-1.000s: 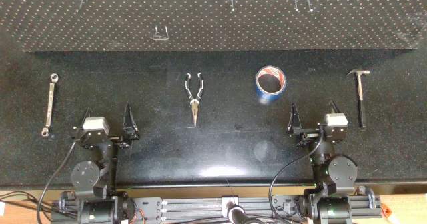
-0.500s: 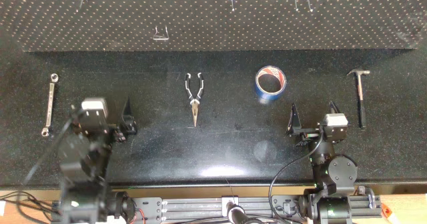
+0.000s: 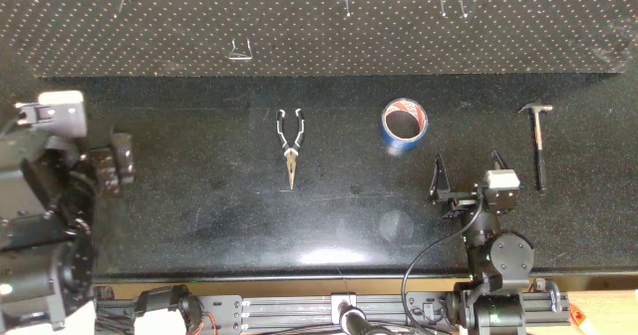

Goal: Place Tools Onto Pegboard

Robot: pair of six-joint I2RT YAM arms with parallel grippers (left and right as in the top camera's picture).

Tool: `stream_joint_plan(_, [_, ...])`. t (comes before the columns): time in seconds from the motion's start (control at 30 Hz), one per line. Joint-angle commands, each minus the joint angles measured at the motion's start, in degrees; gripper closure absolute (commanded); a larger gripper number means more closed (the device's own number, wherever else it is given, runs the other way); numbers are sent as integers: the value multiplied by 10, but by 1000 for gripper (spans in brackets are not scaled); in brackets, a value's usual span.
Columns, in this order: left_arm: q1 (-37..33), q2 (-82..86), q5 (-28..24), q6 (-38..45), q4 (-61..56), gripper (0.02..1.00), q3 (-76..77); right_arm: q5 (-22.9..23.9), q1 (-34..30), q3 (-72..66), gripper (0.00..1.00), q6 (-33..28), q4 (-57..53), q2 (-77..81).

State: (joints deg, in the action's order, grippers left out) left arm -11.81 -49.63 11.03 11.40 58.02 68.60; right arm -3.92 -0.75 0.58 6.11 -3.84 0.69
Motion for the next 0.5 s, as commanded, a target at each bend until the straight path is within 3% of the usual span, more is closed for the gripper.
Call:
stream_joint_plan(0.03, [-104,-16,-68,70,66,25,53,5,-3,-3,25,-6,0,-6])
stream_joint_plan(0.2, [-269,-28,-87,160,100,25,38,5,-3,-3,25,-6,0,-6])
stream_joint_plan(0.33, [-418,-29,-165,204,106,25,30,5,-3,-3,25,-6,0,-6])
stream_joint_plan(0.5, [-499,-42,-178,241,109,25,29,5,-3,-3,25,-6,0,-6])
